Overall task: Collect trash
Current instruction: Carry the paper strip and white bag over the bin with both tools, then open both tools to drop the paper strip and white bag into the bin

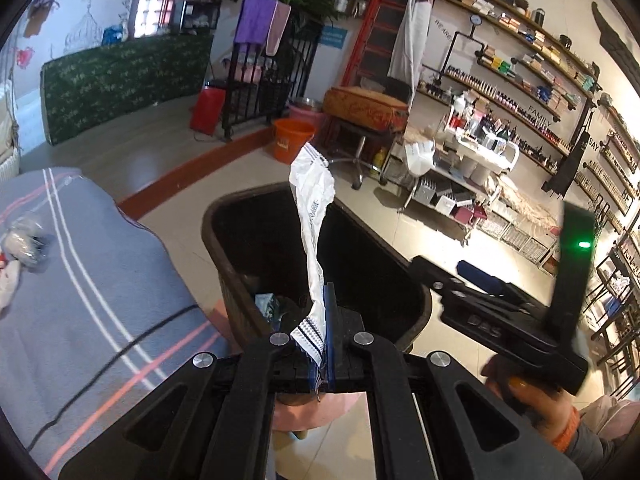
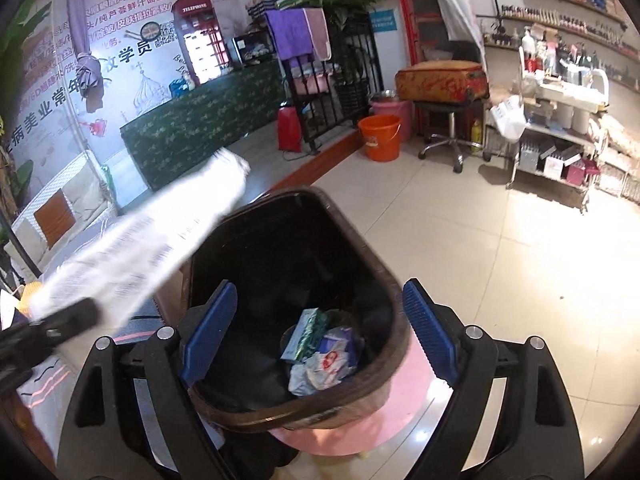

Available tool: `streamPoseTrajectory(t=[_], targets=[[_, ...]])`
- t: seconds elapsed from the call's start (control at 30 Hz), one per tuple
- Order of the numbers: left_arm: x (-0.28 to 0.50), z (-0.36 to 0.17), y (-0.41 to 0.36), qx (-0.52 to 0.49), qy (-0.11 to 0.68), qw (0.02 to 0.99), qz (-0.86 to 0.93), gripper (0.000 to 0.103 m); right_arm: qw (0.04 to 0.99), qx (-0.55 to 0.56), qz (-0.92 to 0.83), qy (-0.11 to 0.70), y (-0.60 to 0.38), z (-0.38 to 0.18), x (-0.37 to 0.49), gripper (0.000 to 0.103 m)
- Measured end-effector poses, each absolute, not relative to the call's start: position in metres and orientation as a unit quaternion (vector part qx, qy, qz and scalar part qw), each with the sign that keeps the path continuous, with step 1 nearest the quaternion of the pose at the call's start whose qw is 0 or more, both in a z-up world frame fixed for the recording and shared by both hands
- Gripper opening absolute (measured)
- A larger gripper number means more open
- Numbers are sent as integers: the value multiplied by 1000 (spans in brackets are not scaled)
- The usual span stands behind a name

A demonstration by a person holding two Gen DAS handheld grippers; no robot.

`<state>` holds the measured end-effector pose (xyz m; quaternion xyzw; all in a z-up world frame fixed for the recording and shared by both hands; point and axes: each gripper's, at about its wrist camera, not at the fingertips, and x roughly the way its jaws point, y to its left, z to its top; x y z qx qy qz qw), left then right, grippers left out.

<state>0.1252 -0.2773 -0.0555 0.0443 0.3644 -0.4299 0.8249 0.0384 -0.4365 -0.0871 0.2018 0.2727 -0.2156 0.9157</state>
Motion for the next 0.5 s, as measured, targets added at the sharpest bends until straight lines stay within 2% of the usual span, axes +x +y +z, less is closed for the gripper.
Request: streamPoseTrajectory(t=[0.5], targets=[[135, -84, -315, 54, 413, 807, -418, 4, 909, 217, -261, 242, -467, -75, 7, 86]])
